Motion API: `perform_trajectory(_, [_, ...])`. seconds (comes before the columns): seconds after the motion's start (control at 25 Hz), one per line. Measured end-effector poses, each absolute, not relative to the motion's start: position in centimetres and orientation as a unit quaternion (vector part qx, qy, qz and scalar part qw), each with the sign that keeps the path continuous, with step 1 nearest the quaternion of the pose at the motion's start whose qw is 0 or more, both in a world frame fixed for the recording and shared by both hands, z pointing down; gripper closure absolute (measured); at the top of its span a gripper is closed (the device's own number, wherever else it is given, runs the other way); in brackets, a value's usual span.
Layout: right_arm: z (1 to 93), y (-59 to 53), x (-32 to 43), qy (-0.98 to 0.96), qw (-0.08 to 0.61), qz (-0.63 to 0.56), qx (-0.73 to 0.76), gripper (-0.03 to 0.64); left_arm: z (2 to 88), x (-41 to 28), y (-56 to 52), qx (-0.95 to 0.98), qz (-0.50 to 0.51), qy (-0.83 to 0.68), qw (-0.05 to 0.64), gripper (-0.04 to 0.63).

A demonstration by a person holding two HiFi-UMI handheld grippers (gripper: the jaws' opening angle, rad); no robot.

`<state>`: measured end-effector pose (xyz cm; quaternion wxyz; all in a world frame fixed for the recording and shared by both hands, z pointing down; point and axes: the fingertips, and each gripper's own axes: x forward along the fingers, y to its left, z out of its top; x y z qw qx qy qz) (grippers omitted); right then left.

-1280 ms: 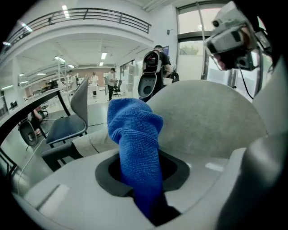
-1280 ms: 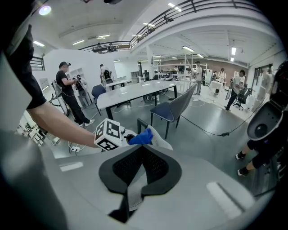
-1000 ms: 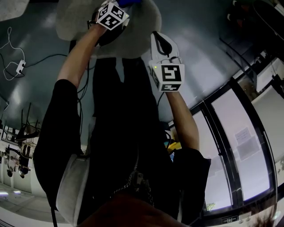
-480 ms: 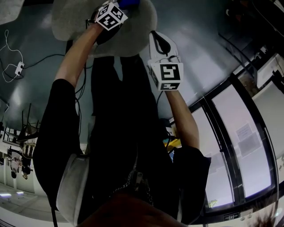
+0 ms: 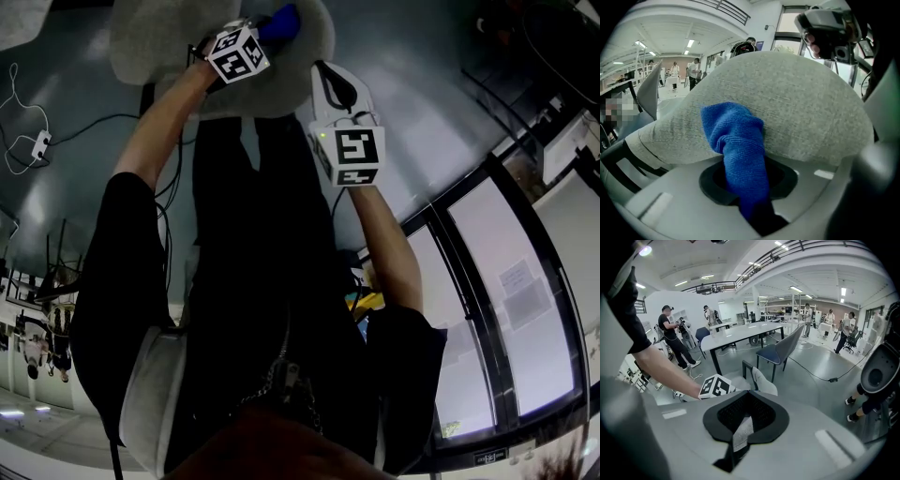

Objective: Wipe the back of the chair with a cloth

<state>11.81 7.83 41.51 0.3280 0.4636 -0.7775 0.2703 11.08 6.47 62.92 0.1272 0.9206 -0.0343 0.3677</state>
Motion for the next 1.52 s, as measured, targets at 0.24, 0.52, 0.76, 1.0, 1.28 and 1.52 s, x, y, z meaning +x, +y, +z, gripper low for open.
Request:
perform_trajectory(0.24, [41.7,8.1,10.9,-0.78,0.331,0.273,0.456,0.614,63.3,10.3,9.9,0.918,0.38,0.017,0.11,0.497])
perform_trajectory(0.52, [41.9,7.8,10.0,-0.783,0.333,0.272,0.449,0.614,64.1,8.6,14.2,0.912,0.39,0.079,0.103,0.497])
perform_trajectory(0.76, [42.0,7.7,8.9,-0.786,0.337,0.272,0.442,0.614,64.6,6.8,16.8,0.904,0.399,0.105,0.109,0.499])
perform_trajectory(1.0, [42.4,7.7,7.8,-0.787,0.338,0.276,0.436,0.614,65.1,5.4,18.4,0.898,0.408,0.122,0.106,0.499])
perform_trajectory(1.28, [42.6,7.8,6.4,-0.793,0.343,0.277,0.421,0.614,66.2,2.9,20.4,0.888,0.424,0.14,0.111,0.499])
perform_trajectory(1.52, [42.8,7.8,5.7,-0.797,0.343,0.278,0.413,0.614,66.5,0.7,21.8,0.879,0.436,0.152,0.117,0.499])
